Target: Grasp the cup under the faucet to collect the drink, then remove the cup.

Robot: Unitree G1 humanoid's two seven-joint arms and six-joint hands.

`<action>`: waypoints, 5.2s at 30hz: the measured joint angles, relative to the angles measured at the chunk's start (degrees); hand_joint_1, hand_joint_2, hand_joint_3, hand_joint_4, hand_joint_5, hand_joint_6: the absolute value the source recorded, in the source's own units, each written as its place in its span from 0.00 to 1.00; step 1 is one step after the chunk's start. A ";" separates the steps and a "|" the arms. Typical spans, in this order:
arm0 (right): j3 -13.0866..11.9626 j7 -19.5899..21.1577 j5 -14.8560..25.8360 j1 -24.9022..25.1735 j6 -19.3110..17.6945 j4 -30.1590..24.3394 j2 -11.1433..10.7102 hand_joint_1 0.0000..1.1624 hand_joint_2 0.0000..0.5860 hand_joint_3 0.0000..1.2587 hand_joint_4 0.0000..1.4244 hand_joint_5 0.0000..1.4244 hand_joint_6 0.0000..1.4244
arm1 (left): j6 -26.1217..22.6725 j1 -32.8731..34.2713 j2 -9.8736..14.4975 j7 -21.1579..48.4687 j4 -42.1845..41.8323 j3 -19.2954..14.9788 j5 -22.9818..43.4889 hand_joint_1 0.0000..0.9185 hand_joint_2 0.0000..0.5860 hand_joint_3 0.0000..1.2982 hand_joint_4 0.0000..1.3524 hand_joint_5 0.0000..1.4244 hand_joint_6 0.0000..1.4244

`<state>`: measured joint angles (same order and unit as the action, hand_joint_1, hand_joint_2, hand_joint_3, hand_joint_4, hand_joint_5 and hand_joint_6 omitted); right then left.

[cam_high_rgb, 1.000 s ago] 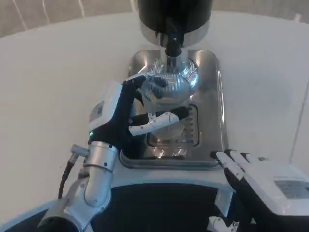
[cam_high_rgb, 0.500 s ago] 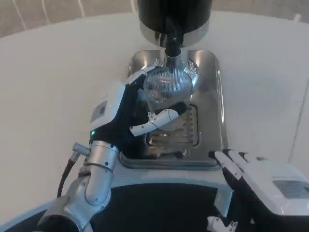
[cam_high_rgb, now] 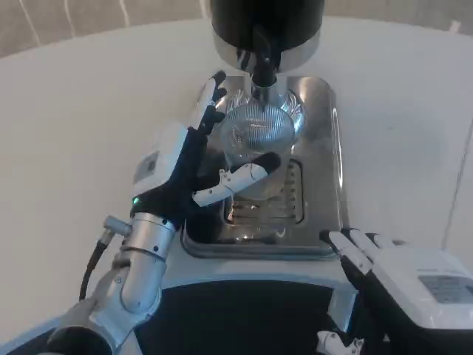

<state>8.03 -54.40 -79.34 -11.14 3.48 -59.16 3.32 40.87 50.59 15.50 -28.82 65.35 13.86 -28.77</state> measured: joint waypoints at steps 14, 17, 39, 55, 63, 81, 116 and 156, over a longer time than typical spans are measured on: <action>-0.32 1.43 1.70 0.28 0.98 0.00 0.02 0.40 0.84 0.03 0.00 0.00 0.00 | 5.15 -3.24 5.14 2.93 -2.60 -2.53 3.37 0.10 0.06 0.00 0.00 0.16 0.21; -0.90 2.42 2.84 1.47 2.03 0.01 0.11 0.40 0.84 0.03 0.00 0.00 0.00 | 6.66 -5.13 7.38 3.11 -4.24 -3.43 3.41 0.09 0.07 0.00 0.00 0.16 0.21; -9.26 4.60 16.72 20.13 23.05 2.54 0.68 0.27 0.86 0.00 0.00 0.00 0.00 | 12.08 -29.63 23.84 14.65 -34.87 -9.76 3.71 0.07 0.10 0.02 0.04 0.13 0.17; -6.36 11.67 26.18 28.39 30.64 7.63 0.25 0.25 0.86 0.00 0.00 0.00 0.00 | 8.22 -42.00 24.38 22.83 -50.69 -15.18 4.03 0.07 0.11 0.03 0.04 0.12 0.17; -5.06 14.20 30.10 32.39 33.17 10.07 -2.10 0.24 0.87 0.00 0.00 0.00 0.00 | 7.19 -42.48 23.98 24.40 -51.44 -15.56 4.60 0.07 0.11 0.03 0.04 0.12 0.16; -0.58 21.08 38.41 40.85 37.39 16.69 -5.09 0.24 0.87 0.00 0.00 0.00 0.00 | 6.29 -46.69 23.83 25.12 -55.74 -17.87 4.89 0.07 0.11 0.04 0.04 0.12 0.16; 4.50 31.42 50.82 49.40 37.45 26.64 -8.48 0.22 0.87 0.00 0.00 0.00 0.00 | 6.43 -51.37 24.72 29.03 -58.20 -23.01 5.81 0.05 0.11 0.05 0.04 0.11 0.16; 15.98 27.44 42.71 55.46 33.80 29.37 -21.51 0.19 0.84 0.00 0.00 0.00 0.00 | 6.44 -47.23 24.75 30.24 -52.71 -21.36 5.80 0.05 0.11 0.05 0.04 0.11 0.16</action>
<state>24.01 -26.96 -36.63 44.32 37.28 -29.79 -18.19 47.31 3.36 40.25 1.42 12.64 -7.49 -22.97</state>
